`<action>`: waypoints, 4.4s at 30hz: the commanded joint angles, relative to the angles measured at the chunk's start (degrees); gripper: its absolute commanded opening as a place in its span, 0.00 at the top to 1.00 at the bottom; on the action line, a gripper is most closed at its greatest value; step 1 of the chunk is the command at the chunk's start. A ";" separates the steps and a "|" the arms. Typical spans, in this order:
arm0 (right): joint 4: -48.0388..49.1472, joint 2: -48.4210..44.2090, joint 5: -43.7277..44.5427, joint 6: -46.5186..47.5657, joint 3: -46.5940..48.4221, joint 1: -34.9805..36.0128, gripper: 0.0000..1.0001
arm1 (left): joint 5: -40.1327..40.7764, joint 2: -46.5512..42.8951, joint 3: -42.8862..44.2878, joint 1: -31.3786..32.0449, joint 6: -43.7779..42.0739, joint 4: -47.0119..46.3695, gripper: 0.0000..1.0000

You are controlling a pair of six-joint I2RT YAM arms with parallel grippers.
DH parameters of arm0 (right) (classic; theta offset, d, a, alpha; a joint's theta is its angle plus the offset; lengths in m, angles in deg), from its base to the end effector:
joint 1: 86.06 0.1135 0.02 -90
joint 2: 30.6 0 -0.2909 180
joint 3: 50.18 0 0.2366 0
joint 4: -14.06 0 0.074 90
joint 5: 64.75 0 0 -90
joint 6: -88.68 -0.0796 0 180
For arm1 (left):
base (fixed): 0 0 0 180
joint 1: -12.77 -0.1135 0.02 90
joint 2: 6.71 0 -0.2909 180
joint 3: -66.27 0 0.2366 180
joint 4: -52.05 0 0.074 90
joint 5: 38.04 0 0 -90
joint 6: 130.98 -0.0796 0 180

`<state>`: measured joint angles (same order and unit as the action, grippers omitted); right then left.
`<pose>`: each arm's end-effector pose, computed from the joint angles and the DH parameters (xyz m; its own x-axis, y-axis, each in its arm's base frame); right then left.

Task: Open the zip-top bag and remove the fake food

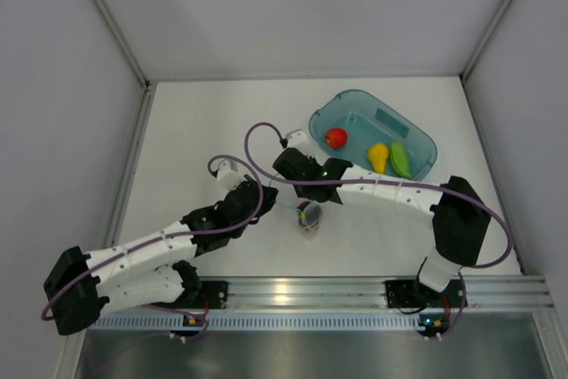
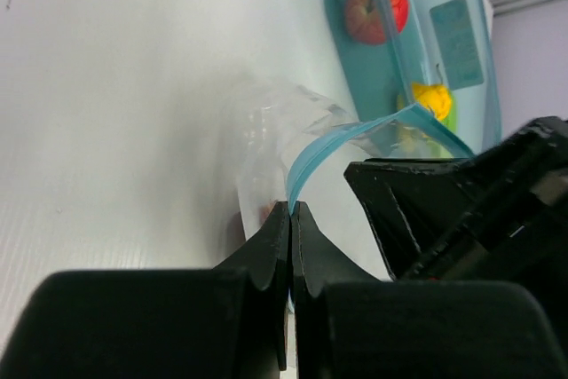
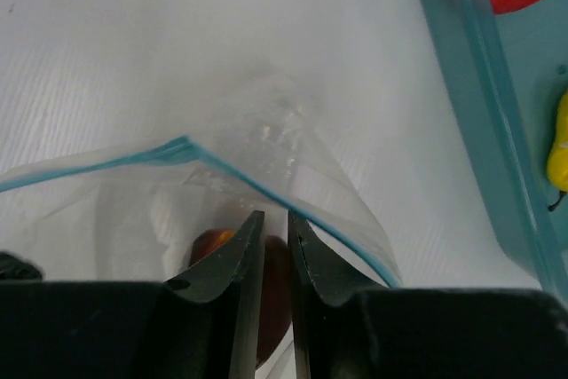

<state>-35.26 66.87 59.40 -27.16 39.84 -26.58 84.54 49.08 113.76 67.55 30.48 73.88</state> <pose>0.2259 0.2952 0.2543 -0.6250 -0.3499 -0.6979 -0.3159 0.9308 -0.1838 0.1576 -0.1489 0.2491 -0.4901 -0.6911 -0.5313 -0.1410 0.6643 -0.7341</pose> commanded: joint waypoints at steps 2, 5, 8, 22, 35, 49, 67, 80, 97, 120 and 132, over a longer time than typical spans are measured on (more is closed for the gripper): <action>3.77 -4.31 -14.45 1.07 -3.78 0.19 0.82 | -4.97 1.34 1.04 -0.12 -1.41 -2.04 1.00; 3.35 -3.61 -17.36 0.62 -4.49 0.46 0.79 | -6.38 0.55 0.95 -0.12 -2.29 -2.04 1.00; 1.50 -3.34 -17.37 -0.25 -4.75 0.90 0.75 | -6.74 -0.50 1.13 -0.12 -3.17 -1.86 1.00; -0.70 -9.67 -19.29 -3.68 -10.73 3.36 0.51 | 4.40 -1.30 1.30 4.70 1.22 -1.86 1.00; 1.06 -11.34 -27.73 -4.03 -15.03 3.53 0.27 | 16.99 3.10 5.87 12.36 -1.68 -1.78 1.00; 5.19 -7.03 -32.22 -6.06 -21.89 5.64 0.20 | 21.30 4.77 6.49 14.91 -3.61 -1.25 1.00; 4.66 -5.45 -29.05 -6.23 -22.94 6.96 0.21 | 20.16 7.49 8.51 15.00 -5.81 -0.11 1.00; 5.01 -12.21 -24.14 -5.01 -17.50 6.87 0.41 | 17.96 7.40 9.04 15.00 -7.56 -0.11 1.00; 13.36 -19.15 -22.82 6.33 -13.45 6.87 0.60 | 11.02 7.76 11.32 14.91 -18.02 -0.19 1.00; 41.03 -40.77 -22.56 10.20 -28.21 6.79 0.70 | 18.31 2.13 7.37 13.33 -12.94 8.85 1.00; 28.60 -45.18 -7.78 3.97 -23.48 -4.79 0.69 | 11.81 -2.43 7.02 2.01 -14.94 13.42 1.00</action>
<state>-1.25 21.37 48.53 -19.69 12.48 -26.10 97.24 49.19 120.32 71.86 16.55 85.07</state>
